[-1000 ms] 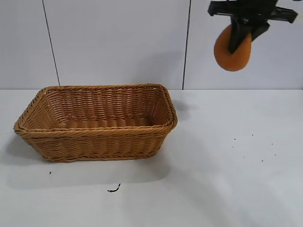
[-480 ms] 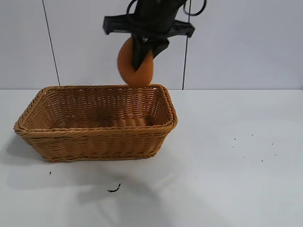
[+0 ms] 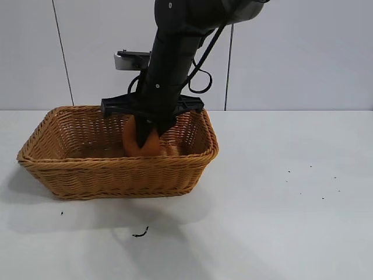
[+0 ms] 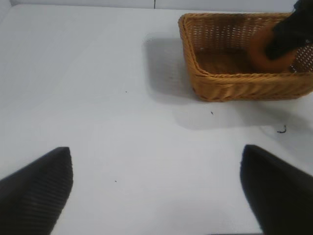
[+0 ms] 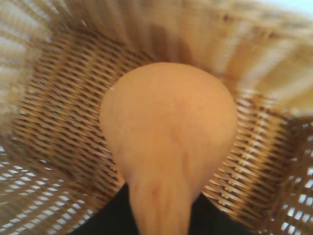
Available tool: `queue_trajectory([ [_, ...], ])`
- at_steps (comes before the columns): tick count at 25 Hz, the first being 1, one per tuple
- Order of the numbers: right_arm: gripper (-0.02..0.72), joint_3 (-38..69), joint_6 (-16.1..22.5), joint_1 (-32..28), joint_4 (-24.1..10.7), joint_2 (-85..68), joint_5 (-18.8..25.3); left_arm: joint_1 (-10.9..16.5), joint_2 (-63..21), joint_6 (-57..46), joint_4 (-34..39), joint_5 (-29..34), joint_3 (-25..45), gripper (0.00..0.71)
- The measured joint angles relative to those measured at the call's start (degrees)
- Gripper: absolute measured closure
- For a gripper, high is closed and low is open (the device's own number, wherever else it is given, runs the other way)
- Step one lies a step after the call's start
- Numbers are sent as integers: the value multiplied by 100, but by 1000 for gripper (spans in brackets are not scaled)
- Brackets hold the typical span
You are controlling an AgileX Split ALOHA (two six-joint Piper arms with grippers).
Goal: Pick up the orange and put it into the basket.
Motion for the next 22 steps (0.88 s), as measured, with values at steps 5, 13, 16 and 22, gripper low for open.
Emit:
queue_trajectory([
  [5, 12, -976, 49, -8, -273, -45, 977, 0, 0, 0, 0, 0, 0, 44],
  [13, 10, -1376, 179, -652, -872, -44, 1357, 0, 0, 0, 0, 0, 0, 44],
  [16, 10, -1376, 179, -1131, -897, -44, 1357, 0, 0, 0, 0, 0, 0, 44],
  [22, 10, -1376, 179, -2267, -918, -44, 1357, 0, 0, 0, 0, -1, 0, 44],
])
